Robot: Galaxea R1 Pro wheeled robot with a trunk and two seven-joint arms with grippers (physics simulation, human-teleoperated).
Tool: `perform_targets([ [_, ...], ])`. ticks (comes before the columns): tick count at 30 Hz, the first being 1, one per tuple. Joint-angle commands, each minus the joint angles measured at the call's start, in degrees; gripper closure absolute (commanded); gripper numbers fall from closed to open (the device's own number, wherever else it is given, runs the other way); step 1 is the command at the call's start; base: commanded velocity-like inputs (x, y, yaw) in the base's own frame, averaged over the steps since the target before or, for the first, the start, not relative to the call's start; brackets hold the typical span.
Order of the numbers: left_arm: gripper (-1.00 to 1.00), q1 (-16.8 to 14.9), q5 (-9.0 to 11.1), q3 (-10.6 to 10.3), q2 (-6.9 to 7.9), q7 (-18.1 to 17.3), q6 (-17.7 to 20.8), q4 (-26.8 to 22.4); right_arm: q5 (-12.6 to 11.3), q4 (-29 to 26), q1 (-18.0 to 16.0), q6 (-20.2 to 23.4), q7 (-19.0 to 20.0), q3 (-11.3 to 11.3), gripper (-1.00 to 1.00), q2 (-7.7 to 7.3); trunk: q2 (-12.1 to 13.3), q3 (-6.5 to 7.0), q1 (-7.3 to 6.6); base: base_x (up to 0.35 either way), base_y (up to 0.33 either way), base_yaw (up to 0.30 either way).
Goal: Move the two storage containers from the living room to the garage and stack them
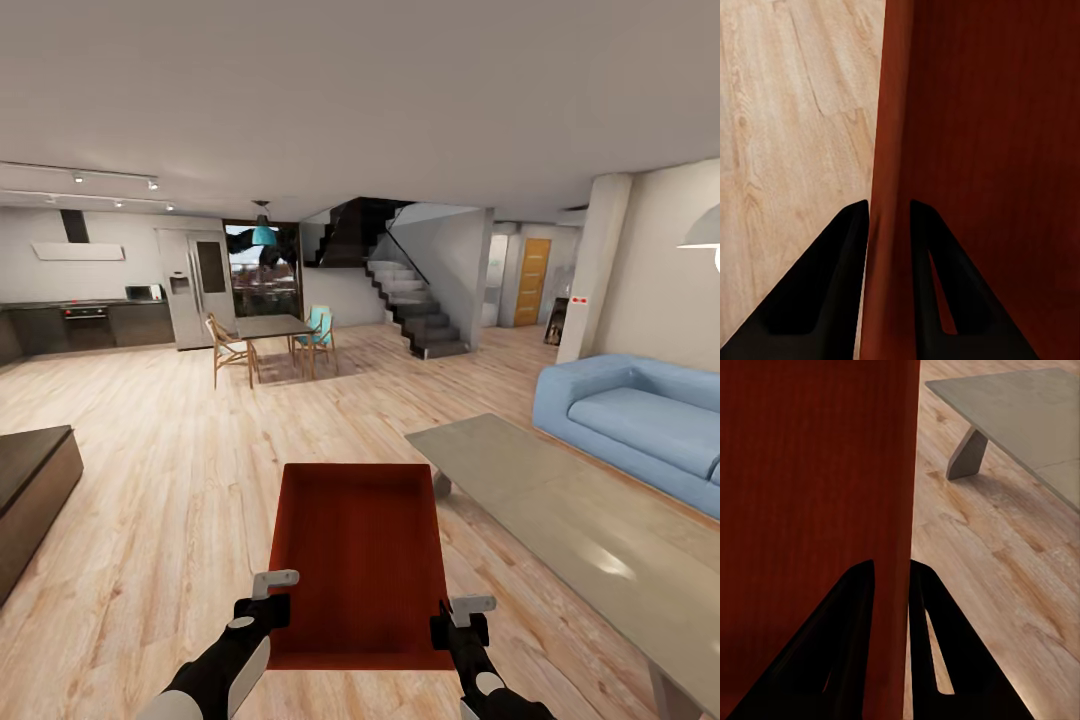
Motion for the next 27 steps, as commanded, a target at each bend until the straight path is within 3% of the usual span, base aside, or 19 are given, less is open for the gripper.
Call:
perform_targets([
  [1, 1.0, 0.0, -0.2, 0.2, 0.07, 1.0, 0.4, -0.1, 0.2, -0.1, -0.1, -0.2, -0.3, -2.3, 1.0, 0.02, -0.1, -0.09, 0.01, 0.006, 0.0, 0.004],
  [8, 1.0, 0.0, -0.2, 0.1, 0.12, 1.0, 0.5, 0.4, 0.2, -0.1, -0.1, -0.2, -0.3, -2.3, 1.0, 0.1, -0.1, -0.09, 0.01, 0.134, 0.0, 0.001],
  [23, 1.0, 0.0, -0.1, 0.0, 0.15, 0.9, 0.6, 0.7, 0.2, -0.1, -0.1, -0.2, -0.3, -2.3, 1.0, 0.1, -0.1, -0.09, 0.01, 0.317, 0.0, 0.003],
  [27, 1.0, 0.0, -0.1, 0.0, 0.15, 0.9, 0.5, 0.7, 0.2, -0.1, -0.1, -0.2, -0.3, -2.3, 1.0, 0.1, -0.1, -0.09, 0.01, 0.322, 0.0, 0.193],
])
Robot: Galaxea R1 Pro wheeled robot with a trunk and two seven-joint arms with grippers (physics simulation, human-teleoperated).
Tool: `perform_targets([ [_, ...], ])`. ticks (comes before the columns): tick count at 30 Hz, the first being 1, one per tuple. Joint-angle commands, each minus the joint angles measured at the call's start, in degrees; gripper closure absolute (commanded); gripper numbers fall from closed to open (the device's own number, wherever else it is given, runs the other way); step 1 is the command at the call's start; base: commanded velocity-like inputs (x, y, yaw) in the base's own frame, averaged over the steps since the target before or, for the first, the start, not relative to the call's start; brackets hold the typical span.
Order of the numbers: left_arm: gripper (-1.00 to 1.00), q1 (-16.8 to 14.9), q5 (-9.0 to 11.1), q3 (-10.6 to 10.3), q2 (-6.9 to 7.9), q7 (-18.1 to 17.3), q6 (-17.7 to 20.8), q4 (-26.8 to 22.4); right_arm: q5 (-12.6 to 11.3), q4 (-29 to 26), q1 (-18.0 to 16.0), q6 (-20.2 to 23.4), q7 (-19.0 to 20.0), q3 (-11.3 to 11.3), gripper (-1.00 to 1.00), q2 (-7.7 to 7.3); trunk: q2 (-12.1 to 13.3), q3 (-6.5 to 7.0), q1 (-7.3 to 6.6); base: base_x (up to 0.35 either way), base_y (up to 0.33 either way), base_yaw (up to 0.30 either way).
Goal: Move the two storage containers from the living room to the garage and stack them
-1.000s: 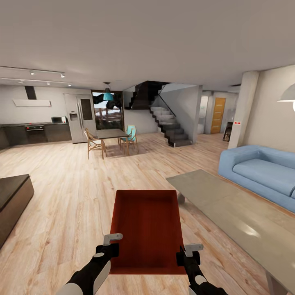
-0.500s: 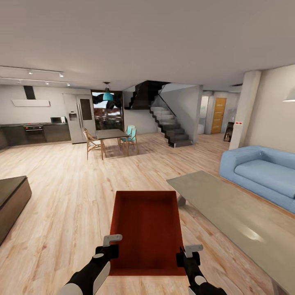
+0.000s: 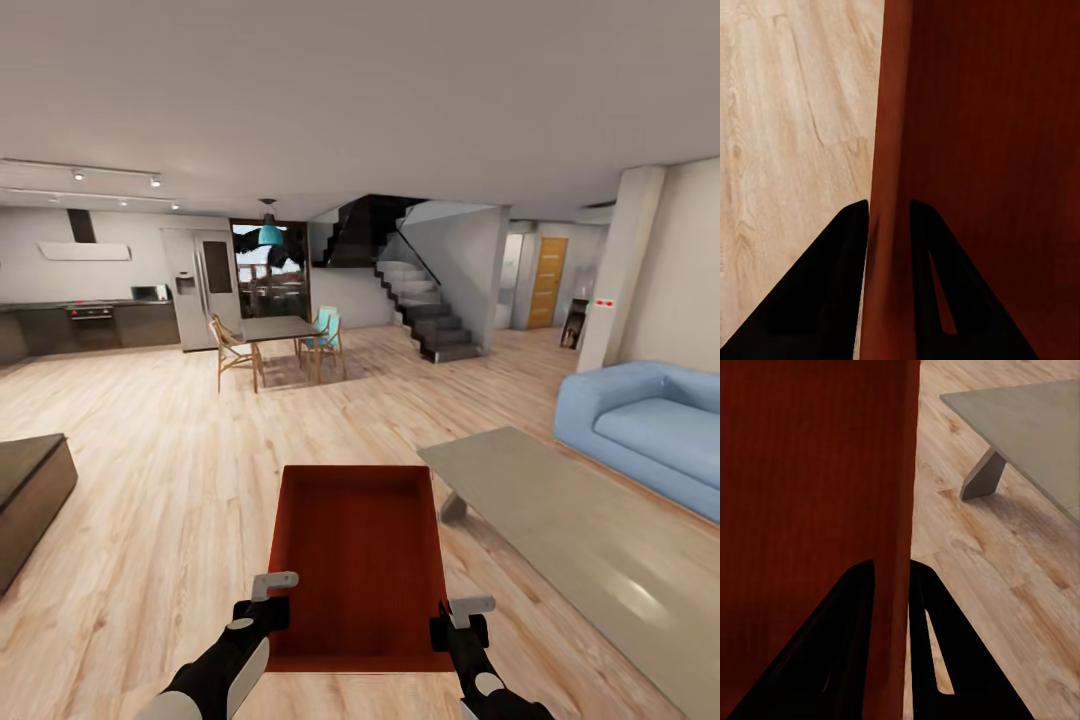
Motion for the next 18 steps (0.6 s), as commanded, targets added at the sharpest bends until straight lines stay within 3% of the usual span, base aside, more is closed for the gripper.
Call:
perform_targets([
  [1, 1.0, 0.0, 0.1, -0.3, 0.09, 1.3, 0.3, 0.2, 0.2, -0.4, -0.1, -0.7, -0.4, -2.4, 1.0, 0.0, -0.1, -0.09, 0.05, 0.322, 0.0, 0.256],
  [18, 1.0, 0.0, 0.1, -0.3, 0.18, 1.3, 0.3, 0.2, 0.2, -0.4, -0.1, -0.7, -0.4, -2.4, 1.0, 0.0, -0.1, -0.09, 0.05, 0.322, 0.0, 0.268],
])
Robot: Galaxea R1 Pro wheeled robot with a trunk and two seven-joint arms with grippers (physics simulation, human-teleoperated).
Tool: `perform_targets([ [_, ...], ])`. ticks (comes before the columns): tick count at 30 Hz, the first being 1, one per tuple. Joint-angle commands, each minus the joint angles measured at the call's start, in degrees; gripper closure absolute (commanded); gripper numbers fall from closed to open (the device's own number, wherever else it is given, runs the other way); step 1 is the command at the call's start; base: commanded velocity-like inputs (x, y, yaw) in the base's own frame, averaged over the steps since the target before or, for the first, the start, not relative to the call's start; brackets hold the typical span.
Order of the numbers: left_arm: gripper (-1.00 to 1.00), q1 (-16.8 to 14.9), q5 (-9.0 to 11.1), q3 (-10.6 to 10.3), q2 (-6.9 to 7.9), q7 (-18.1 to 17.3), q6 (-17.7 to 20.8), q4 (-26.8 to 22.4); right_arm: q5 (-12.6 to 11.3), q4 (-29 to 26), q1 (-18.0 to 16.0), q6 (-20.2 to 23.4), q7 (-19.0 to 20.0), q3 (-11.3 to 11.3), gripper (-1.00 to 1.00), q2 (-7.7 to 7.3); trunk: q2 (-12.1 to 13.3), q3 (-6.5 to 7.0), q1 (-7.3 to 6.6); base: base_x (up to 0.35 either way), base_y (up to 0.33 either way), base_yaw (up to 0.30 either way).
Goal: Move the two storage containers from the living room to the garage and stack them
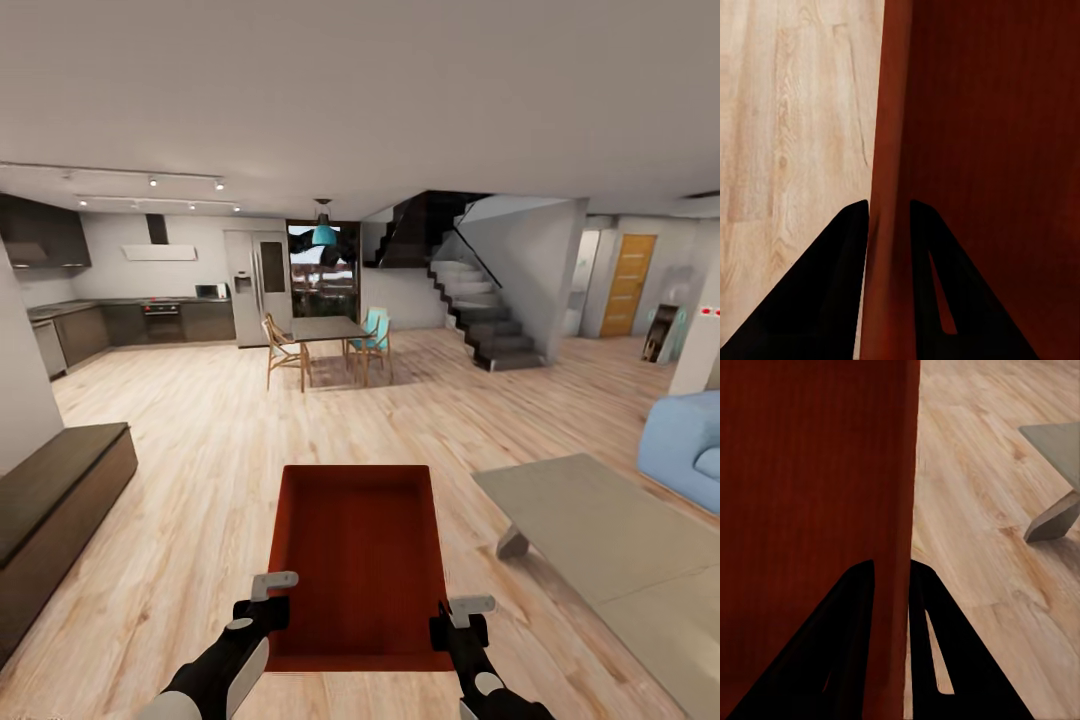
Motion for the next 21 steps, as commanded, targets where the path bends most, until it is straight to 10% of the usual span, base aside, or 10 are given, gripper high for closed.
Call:
perform_targets([
  [1, 1.0, 0.0, 0.1, -0.4, 0.1, 1.4, 0.3, 0.3, 0.4, -0.2, -0.1, -0.8, -0.3, -2.6, 1.0, 0.0, -0.1, -0.09, 0.05, 0.322, 0.0, 0.269],
  [21, 1.0, 0.0, 0.0, -0.6, 0.11, 1.4, 0.3, 0.3, 0.4, -0.2, -0.1, -0.7, -0.3, -2.6, 1.0, 0.07, -0.1, -0.09, 0.05, 0.322, 0.0, 0.116],
])
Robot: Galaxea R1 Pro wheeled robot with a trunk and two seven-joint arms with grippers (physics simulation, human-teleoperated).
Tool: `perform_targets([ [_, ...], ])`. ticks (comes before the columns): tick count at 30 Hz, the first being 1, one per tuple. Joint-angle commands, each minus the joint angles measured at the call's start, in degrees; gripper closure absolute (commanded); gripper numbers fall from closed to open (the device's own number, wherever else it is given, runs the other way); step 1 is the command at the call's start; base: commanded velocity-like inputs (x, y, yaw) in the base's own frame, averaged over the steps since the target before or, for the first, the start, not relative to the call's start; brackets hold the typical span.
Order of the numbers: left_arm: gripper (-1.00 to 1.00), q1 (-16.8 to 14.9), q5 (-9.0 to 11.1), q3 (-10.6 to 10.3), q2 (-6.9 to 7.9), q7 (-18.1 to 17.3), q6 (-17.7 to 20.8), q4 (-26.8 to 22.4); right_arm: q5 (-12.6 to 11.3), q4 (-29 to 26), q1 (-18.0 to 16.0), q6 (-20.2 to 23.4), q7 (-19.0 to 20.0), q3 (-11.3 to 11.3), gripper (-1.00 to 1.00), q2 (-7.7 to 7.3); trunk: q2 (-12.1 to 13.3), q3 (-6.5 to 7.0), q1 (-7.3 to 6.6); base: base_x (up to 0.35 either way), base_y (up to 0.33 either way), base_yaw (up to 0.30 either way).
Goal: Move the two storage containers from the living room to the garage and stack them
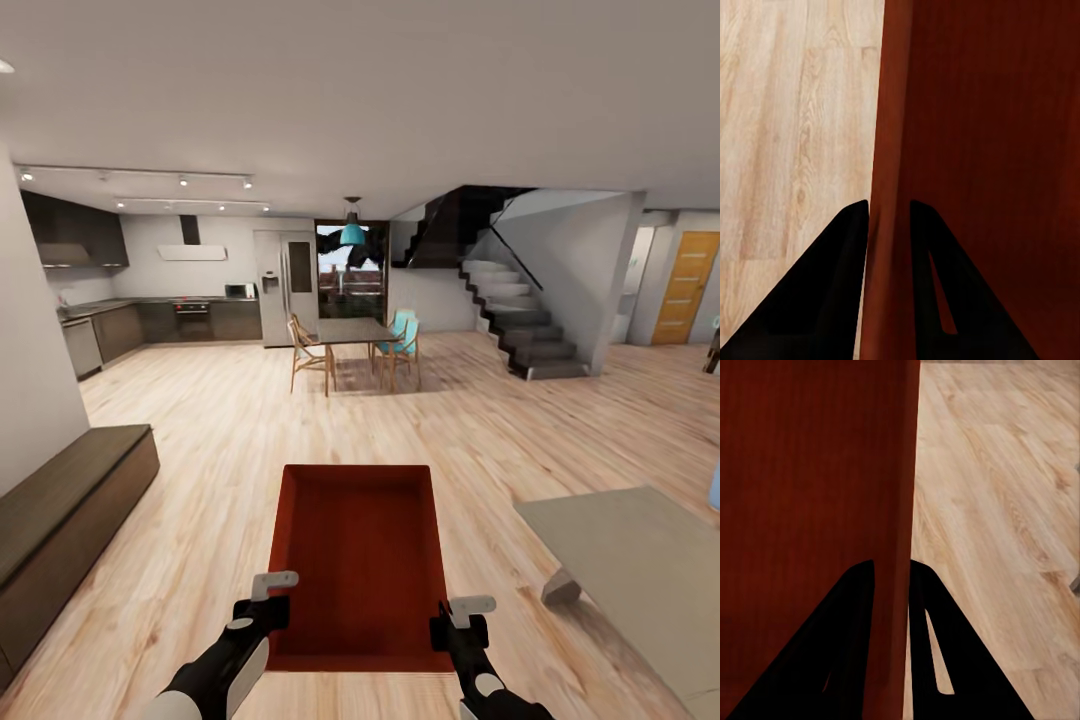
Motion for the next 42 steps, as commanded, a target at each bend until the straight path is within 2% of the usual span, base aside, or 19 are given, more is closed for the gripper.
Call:
perform_targets([
  [1, 1.0, 0.0, 0.0, -0.4, 0.11, 1.4, 0.4, 0.3, 0.4, -0.5, -0.1, -0.1, -0.3, -2.5, 1.0, 0.02, -0.1, -0.09, 0.05, 0.322, 0.0, 0.0],
  [42, 1.0, 0.0, 0.0, -0.6, 0.03, 1.4, 0.4, 0.3, 0.7, -0.5, -0.1, -0.2, -0.3, -2.4, 1.0, -0.05, -0.1, -0.09, 0.05, 0.322, 0.0, 0.0],
])
